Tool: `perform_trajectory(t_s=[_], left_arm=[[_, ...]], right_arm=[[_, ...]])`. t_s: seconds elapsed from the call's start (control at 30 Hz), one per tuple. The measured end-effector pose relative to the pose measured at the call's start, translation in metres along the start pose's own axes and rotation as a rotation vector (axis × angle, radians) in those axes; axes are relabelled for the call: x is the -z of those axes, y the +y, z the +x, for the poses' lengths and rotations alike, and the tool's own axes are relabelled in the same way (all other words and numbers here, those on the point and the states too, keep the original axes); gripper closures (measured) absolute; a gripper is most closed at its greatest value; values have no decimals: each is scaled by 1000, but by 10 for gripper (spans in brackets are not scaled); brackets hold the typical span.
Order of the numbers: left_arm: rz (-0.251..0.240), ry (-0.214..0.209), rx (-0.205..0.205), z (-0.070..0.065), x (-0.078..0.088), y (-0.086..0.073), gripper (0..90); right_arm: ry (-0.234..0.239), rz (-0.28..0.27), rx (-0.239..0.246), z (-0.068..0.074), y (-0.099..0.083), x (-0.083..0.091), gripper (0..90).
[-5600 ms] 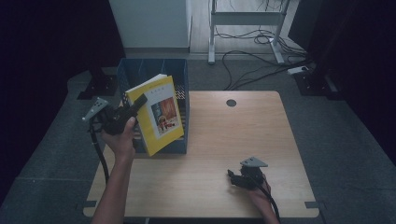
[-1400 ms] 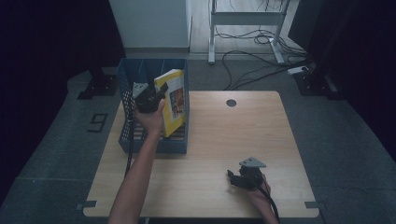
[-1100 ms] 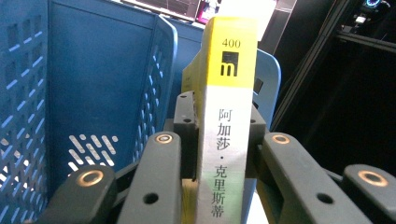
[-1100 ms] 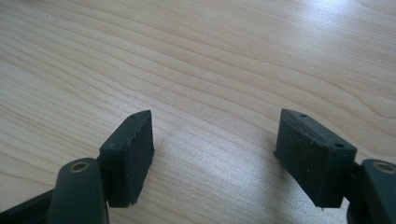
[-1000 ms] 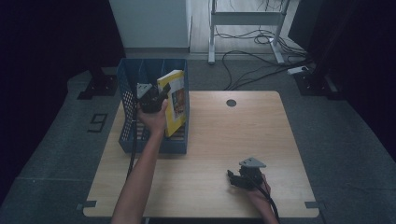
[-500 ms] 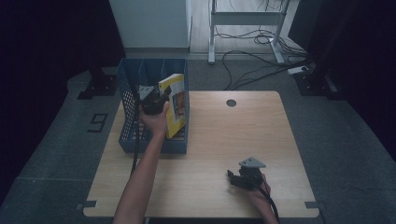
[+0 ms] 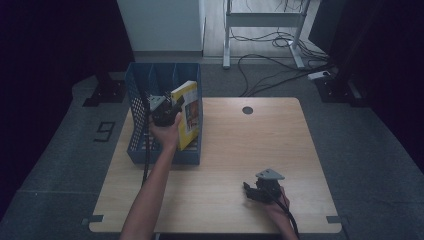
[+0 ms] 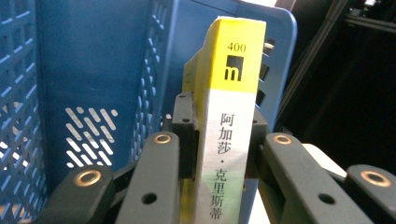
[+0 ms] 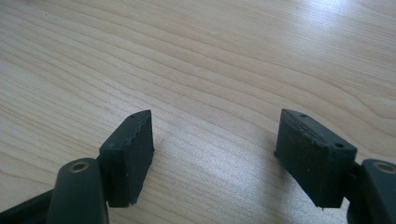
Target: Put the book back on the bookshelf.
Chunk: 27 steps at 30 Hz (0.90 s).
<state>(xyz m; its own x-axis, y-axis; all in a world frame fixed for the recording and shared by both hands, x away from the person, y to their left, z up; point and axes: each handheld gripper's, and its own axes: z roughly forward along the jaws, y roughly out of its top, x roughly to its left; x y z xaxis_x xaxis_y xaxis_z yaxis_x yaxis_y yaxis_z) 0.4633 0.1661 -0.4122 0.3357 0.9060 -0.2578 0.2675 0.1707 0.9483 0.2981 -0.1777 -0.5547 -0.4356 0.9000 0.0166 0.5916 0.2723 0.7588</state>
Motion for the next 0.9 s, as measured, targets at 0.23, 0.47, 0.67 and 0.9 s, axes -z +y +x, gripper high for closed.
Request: perform_trajectory(t_s=[0.23, 0.47, 0.67, 0.9], left_arm=[[12, -24, -9, -1, 9, -4, 734], [24, -47, -16, -4, 19, -8, 722], [26, -57, -14, -4, 28, -12, 718], [33, -73, -10, -4, 39, -18, 715]], right_arm=[[-3, 1, 1, 1, 0, 0, 268], [-3, 3, 0, 1, 0, 0, 268], [-3, 3, 0, 1, 0, 0, 268], [-2, 3, 0, 1, 0, 0, 267]])
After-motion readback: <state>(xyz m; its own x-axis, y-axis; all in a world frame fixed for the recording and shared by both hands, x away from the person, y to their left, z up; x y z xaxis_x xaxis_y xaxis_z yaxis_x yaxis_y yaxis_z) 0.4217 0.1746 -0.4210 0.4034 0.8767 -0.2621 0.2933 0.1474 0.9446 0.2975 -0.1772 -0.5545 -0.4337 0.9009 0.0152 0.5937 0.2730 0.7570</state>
